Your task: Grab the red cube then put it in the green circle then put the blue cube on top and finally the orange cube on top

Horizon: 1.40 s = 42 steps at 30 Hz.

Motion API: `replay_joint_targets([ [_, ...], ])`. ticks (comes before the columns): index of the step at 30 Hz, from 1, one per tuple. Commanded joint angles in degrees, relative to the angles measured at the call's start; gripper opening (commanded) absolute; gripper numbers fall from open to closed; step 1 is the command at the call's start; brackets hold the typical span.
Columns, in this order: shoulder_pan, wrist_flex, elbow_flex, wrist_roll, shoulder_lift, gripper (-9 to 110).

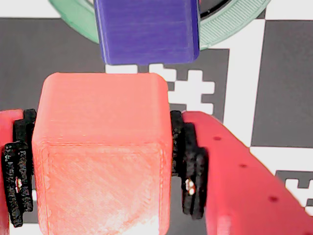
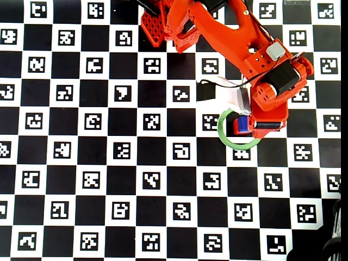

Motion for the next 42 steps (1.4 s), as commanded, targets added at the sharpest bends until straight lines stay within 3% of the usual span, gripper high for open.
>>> replay_joint_targets([
  [1,-0.44,-1.32,0.09,0.44,3.43,9],
  [42,0.79,-7.47,9.23,-0.97,2.9,8],
])
